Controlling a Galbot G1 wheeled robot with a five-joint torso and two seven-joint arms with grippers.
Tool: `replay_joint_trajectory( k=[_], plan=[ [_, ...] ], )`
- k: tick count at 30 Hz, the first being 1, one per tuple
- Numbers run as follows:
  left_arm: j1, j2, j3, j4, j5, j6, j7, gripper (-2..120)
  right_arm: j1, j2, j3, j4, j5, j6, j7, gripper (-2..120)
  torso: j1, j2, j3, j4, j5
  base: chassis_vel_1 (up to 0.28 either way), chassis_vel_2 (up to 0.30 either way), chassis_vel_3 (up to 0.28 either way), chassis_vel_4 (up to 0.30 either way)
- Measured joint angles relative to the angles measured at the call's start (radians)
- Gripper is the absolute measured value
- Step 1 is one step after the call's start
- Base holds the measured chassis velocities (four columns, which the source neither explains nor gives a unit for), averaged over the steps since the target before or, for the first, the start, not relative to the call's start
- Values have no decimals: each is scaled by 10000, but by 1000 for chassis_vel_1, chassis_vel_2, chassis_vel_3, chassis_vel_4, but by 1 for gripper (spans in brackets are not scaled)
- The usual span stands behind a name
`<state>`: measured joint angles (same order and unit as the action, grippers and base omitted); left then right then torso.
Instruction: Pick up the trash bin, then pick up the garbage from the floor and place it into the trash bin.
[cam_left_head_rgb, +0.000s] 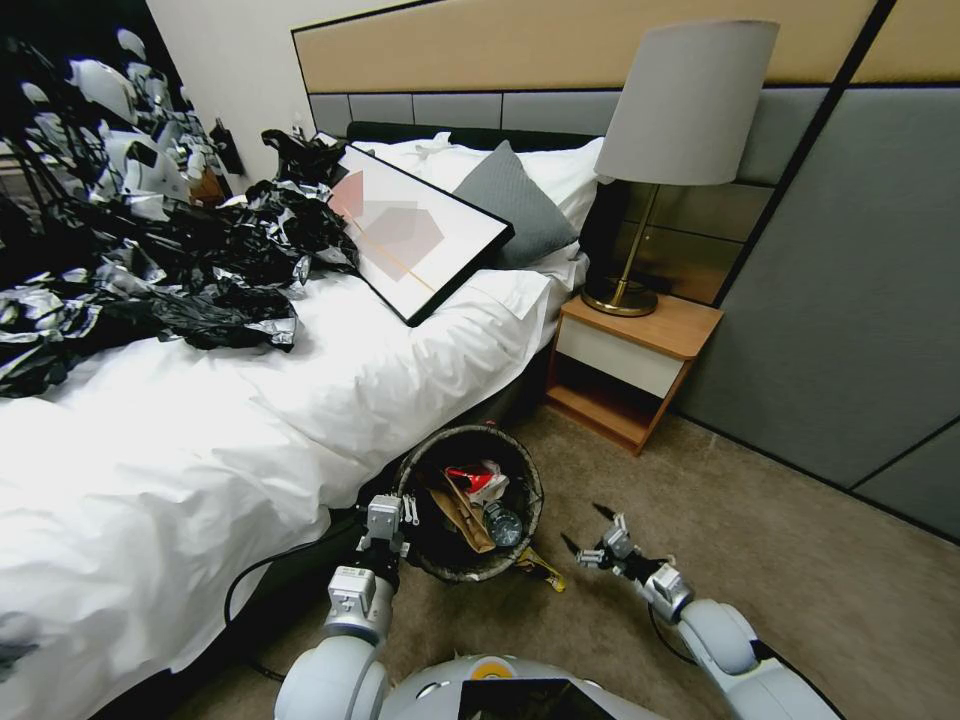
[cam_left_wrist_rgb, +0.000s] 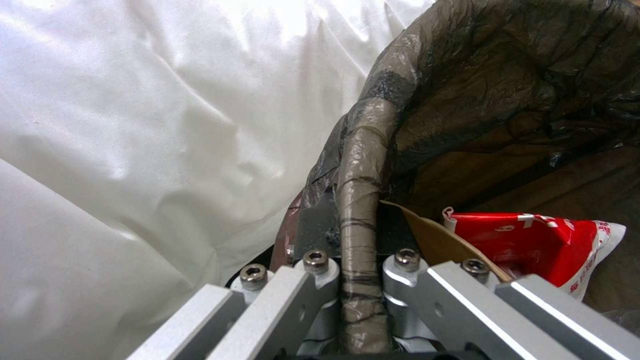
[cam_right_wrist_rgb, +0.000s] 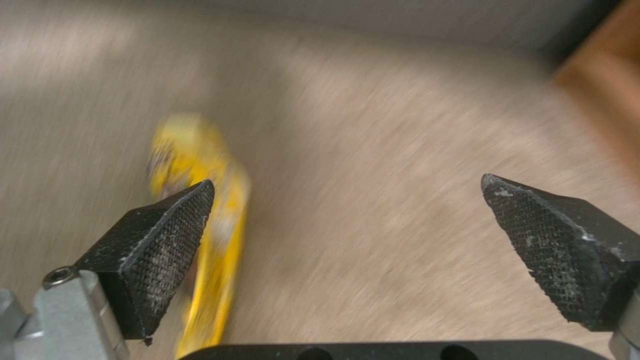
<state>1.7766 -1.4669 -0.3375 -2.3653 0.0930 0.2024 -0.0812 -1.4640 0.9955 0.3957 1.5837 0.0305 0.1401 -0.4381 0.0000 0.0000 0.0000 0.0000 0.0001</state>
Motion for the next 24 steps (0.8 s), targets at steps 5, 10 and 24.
replay_joint_trajectory(
  k=[5,10,24],
  plan=[
    [1,-2,15,-1,3,5,-2,0,430,9,-295,-686,-303,-13,-908,100,0,0,0,0,-1,0,0,0,0],
    [37,-8,81,4,69,6,1,0,833,190,-476,-1345,-445,260,-1757,100,0,0,0,0,-2,0,0,0,0],
    [39,-41,244,86,142,12,-17,0,1651,1041,-715,-2358,-468,452,-2420,100,0,0,0,0,-4,0,0,0,0]
  ],
)
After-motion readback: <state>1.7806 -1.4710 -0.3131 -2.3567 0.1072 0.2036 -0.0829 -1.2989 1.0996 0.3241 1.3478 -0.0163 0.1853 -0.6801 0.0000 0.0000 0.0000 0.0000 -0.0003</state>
